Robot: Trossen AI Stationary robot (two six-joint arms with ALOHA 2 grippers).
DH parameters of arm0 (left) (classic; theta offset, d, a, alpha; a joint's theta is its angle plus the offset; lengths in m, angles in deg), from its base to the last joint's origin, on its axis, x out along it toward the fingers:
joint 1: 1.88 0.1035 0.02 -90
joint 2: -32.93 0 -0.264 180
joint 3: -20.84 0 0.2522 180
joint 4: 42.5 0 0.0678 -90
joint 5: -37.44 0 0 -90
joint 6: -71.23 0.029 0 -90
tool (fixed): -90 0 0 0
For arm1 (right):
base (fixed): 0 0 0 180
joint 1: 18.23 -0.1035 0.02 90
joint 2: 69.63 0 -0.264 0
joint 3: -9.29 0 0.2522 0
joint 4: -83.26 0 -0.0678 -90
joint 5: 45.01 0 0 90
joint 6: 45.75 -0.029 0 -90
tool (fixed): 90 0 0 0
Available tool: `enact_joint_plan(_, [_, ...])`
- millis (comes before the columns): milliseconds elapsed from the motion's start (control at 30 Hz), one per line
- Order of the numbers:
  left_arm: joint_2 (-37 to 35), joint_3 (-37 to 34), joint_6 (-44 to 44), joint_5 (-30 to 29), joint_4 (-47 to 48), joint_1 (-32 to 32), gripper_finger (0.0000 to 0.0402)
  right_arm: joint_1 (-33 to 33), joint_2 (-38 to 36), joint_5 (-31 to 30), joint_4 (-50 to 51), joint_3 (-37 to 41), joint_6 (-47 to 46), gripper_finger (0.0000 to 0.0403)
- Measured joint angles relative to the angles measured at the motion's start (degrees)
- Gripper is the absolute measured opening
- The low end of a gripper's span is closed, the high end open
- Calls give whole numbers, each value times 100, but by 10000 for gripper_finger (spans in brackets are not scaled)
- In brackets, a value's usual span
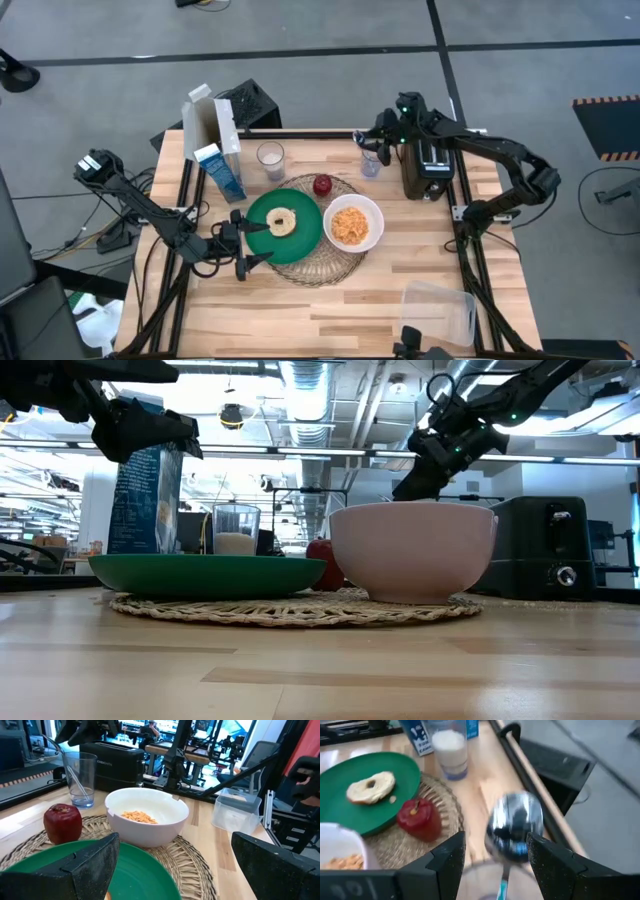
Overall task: Arrange a breakfast setting
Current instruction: Put the white spoon on the left side of the table beside the placemat
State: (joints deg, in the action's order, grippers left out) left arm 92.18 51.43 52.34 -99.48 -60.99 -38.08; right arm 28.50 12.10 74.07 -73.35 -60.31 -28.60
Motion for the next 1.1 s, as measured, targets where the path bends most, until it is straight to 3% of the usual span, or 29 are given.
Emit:
enact_joint_plan(267, [0, 2, 38, -1, 45, 0, 369, -593, 0, -755, -278, -1, -120, 240])
enact_joint_plan(633, [0, 2, 157, 0, 61, 0, 369, -1803, 0, -3851, -236, 0, 33, 240])
enact_joint_plan(900, [0, 2, 108, 2, 197, 0, 369, -1909, 0, -4182, -248, 0, -12, 237])
enact_joint_plan(1100, [0, 2, 102, 1, 195, 0, 369, -1889, 0, -4413, -238, 0, 6, 201])
